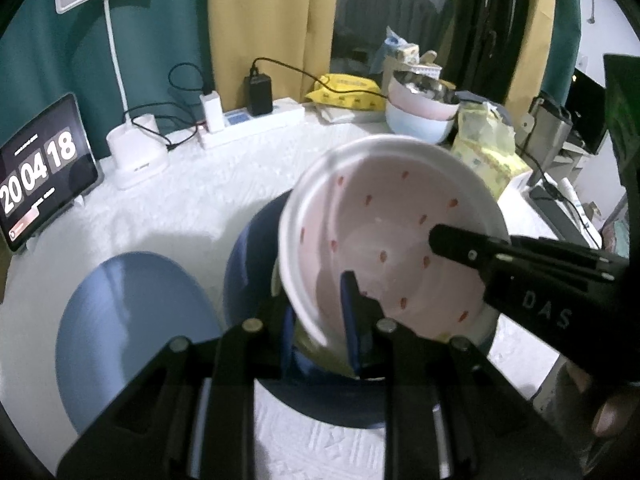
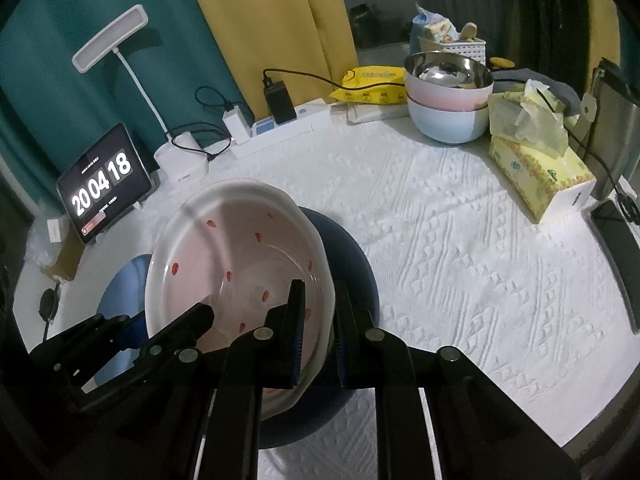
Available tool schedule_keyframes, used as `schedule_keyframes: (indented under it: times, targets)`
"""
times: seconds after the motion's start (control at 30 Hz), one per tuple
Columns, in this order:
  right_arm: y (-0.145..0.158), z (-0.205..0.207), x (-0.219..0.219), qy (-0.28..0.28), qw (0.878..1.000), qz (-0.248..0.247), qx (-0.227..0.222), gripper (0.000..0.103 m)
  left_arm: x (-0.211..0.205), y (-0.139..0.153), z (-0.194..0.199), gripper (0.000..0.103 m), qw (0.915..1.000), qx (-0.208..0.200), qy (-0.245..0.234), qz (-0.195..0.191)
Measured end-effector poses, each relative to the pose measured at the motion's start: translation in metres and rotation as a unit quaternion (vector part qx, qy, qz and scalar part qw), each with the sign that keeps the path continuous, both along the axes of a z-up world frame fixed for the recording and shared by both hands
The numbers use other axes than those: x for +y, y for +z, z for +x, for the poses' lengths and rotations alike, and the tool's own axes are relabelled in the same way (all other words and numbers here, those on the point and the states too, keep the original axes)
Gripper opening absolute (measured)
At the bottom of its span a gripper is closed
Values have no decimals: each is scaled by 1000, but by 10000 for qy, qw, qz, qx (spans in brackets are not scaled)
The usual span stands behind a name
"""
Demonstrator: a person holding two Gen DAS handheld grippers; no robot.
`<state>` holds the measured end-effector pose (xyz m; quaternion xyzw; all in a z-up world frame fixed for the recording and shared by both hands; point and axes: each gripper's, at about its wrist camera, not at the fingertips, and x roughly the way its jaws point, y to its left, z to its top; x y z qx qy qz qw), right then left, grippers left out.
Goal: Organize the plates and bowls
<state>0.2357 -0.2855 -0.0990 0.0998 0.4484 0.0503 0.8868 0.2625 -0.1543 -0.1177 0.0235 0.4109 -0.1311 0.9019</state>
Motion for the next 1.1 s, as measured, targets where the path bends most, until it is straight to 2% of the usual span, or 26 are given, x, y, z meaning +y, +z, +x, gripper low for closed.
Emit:
schedule_keyframes:
  times: [0.23, 0.43, 0.7, 0.87, 0.9, 0.97, 1.1]
  targets:
    - [-3, 0, 1, 0, 9999, -120, 13, 14, 0, -8, 2, 24, 9999, 164, 6, 34]
    - [-7, 1, 10, 40, 9987, -511, 20, 15, 3, -6, 3, 25, 9999, 141, 37, -47]
    - [-9, 1, 9, 36, 9987, -499, 39, 15, 7, -3, 0, 28, 9999, 80, 144, 51]
    - [-8, 3, 9, 65, 9989, -468, 68, 16, 14, 2, -1, 28, 10000, 19, 92, -21]
    - [-7, 3, 8, 68, 9990, -436, 86, 17, 15, 4, -2, 28, 10000, -11, 80, -29]
    - [-2, 2, 5, 39, 9992, -403, 10, 25, 17, 9, -3, 28, 9999, -59, 80, -35]
    - [13, -1, -1, -20, 9991, -387, -157, 30, 23, 19, -6, 28, 9997, -178, 128, -87]
